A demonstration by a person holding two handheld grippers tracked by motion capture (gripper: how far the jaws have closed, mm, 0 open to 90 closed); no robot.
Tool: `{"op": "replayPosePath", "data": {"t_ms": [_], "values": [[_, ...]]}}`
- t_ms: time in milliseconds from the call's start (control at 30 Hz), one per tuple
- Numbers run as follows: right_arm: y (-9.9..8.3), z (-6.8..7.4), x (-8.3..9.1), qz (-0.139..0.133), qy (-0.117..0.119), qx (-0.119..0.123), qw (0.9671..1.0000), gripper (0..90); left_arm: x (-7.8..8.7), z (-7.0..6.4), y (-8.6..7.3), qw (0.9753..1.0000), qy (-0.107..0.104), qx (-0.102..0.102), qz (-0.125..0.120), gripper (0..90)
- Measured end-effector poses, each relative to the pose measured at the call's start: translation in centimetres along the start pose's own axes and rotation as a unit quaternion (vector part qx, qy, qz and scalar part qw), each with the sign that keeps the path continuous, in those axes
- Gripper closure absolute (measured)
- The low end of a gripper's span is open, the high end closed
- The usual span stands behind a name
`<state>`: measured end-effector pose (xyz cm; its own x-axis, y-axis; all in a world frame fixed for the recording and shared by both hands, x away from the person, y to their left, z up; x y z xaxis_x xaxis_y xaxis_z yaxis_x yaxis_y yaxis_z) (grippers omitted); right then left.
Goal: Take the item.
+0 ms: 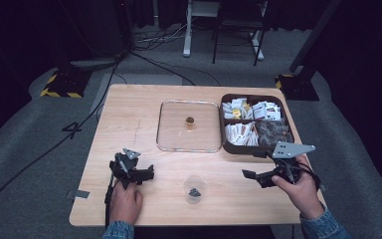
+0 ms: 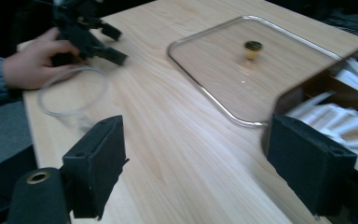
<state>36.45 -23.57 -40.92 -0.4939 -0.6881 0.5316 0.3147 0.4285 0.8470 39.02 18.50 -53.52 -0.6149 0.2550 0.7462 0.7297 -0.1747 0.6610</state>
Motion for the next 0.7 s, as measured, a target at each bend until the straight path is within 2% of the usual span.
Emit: {"op": "replayPosePath", "data": {"t_ms": [100, 267, 433, 700], "values": [[-1.1, -1.2, 0.2, 0.008, -0.019, -0.008, 0.9997, 20.4, -0.1, 0.0, 0.1, 1.0, 0.002, 0.001, -0.001, 0.0], [-2.9, -2.8, 0.3, 0.02, -0.037, -0.023, 0.9988, 20.4, -0.1, 0.0, 0.1, 1.0, 0.002, 0.001, -0.001, 0.0], [-4.5, -4.2, -0.1, 0.031, -0.059, -0.024, 0.9975, 20.2, -0.1, 0.0, 0.1, 1.0, 0.002, 0.001, -0.001, 0.0], [-7.1, -5.9, -1.0, 0.046, -0.072, -0.039, 0.9956, 18.3, -0.1, 0.0, 0.1, 1.0, 0.002, 0.001, -0.001, 0.0]]}}
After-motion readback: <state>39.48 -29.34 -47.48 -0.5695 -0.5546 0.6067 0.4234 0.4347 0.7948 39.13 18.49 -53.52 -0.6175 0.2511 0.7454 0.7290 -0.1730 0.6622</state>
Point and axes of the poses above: each handheld gripper's, and its own axes: x roughly backward along the jaws, y roughly out of its top, z roughly to its left, the point moved 4 cm from there along -x, roughly forward along the jaws, and after that the axes turned 4 degrees about -y, right-handed, at the moved point
